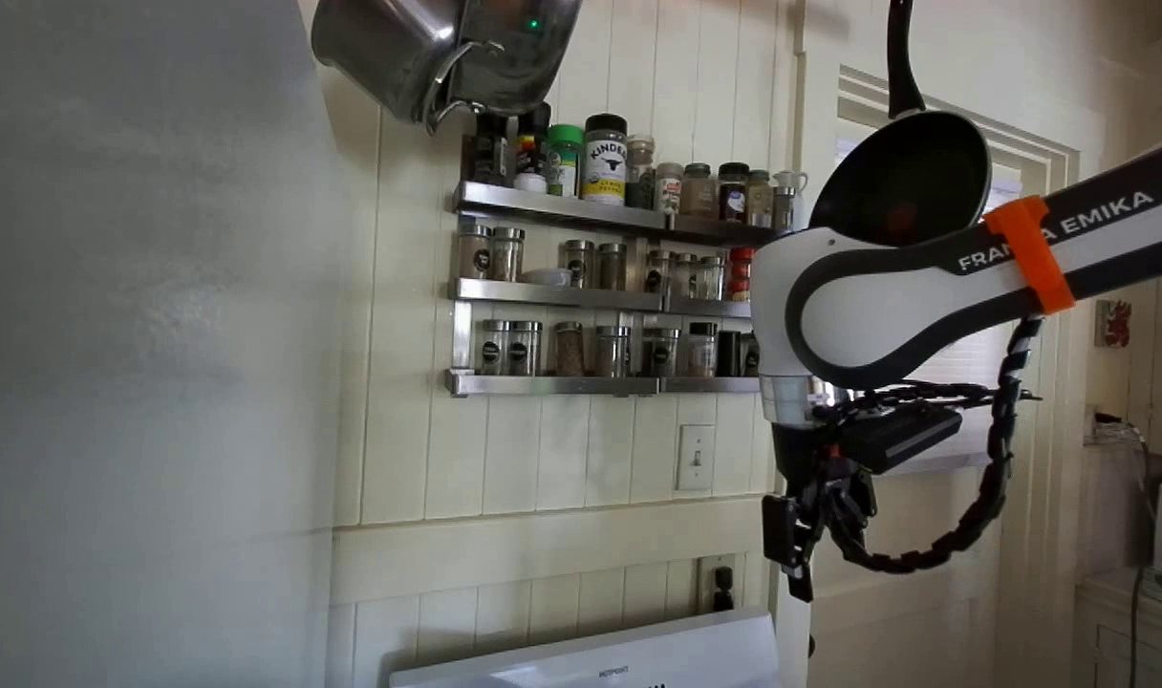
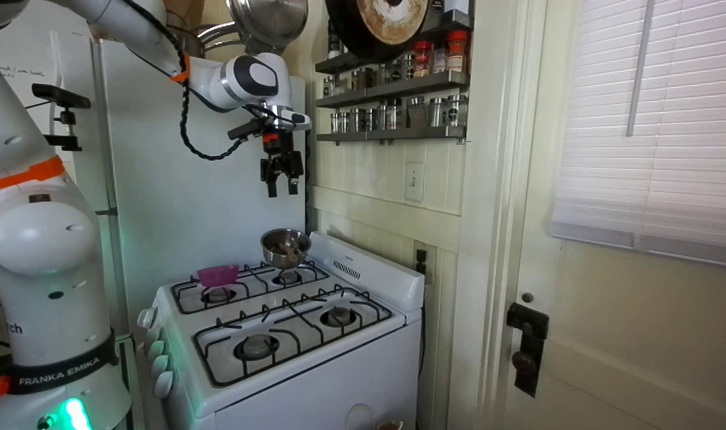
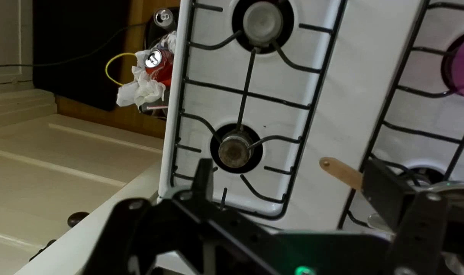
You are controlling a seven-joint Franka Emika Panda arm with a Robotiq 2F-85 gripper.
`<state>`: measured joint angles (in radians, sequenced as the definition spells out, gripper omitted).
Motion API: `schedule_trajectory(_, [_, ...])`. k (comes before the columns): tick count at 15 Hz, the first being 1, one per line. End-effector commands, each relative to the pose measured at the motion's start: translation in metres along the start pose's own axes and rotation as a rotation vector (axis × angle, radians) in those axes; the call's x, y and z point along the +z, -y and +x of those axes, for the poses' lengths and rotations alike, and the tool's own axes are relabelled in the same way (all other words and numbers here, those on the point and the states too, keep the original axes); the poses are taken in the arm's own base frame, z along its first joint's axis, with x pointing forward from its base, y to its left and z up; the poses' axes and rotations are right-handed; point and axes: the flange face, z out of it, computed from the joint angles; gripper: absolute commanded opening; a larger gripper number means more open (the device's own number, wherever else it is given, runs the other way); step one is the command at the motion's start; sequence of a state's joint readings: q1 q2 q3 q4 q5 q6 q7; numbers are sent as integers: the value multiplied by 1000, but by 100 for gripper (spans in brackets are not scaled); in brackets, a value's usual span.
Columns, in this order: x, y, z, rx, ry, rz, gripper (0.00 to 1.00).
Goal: Move the silver bowl to the right
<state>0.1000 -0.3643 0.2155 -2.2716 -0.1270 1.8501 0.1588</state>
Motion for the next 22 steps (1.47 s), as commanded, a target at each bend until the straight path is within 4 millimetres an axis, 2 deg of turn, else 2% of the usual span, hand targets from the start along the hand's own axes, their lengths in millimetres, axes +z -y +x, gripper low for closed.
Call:
schedule_trajectory(1, [-3,-2,32,17,-21,2,100])
schedule_trajectory(4, [-11,6,48,-3,-16,-21,100])
schedule_trajectory(5, [-8,-1,34,-1,-21,7,100])
schedule_trajectory(9, [-11,4,48,-8,-25,3,100])
schedule_trajectory(22, [-11,4,48,-9,-27,0,100])
